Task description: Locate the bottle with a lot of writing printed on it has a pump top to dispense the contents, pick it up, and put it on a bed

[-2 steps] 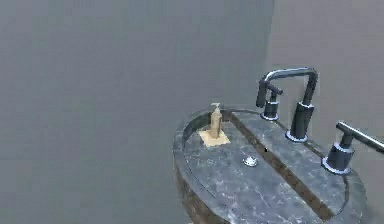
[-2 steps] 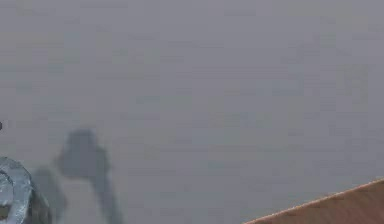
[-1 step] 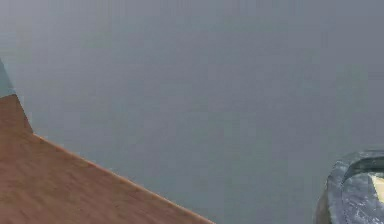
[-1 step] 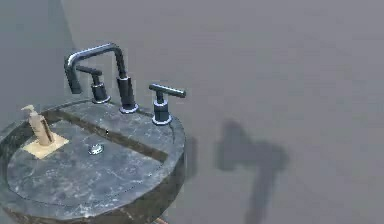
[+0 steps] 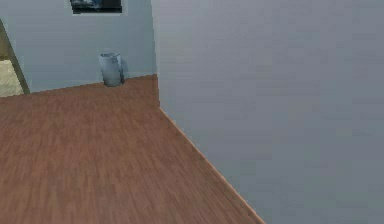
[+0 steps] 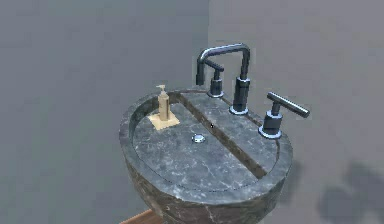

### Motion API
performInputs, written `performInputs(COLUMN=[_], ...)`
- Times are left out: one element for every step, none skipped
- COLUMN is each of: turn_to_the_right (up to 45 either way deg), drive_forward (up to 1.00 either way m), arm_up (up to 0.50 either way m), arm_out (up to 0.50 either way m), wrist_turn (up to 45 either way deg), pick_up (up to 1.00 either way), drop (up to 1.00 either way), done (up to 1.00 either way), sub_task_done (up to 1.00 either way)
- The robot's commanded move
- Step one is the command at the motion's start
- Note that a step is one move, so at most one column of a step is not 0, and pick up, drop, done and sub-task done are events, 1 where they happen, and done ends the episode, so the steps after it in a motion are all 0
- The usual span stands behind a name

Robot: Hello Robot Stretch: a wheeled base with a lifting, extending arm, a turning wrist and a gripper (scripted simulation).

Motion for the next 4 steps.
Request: performInputs(turn_to_the_right=[0.0,0.0,0.0,0.0], drive_forward=[0.00,0.00,0.00,0.00], arm_up=[0.50,0.38,0.00,0.00], arm_out=[0.00,0.00,0.46,0.00], wrist_turn=[0.0,0.0,0.0,45.0], pick_up=[0.00,0.00,0.00,0.00], drop=[0.00,0.00,0.00,0.00], done=[0.00,0.00,0.00,0.00], sub_task_done=[0.00,0.00,0.00,0.00])
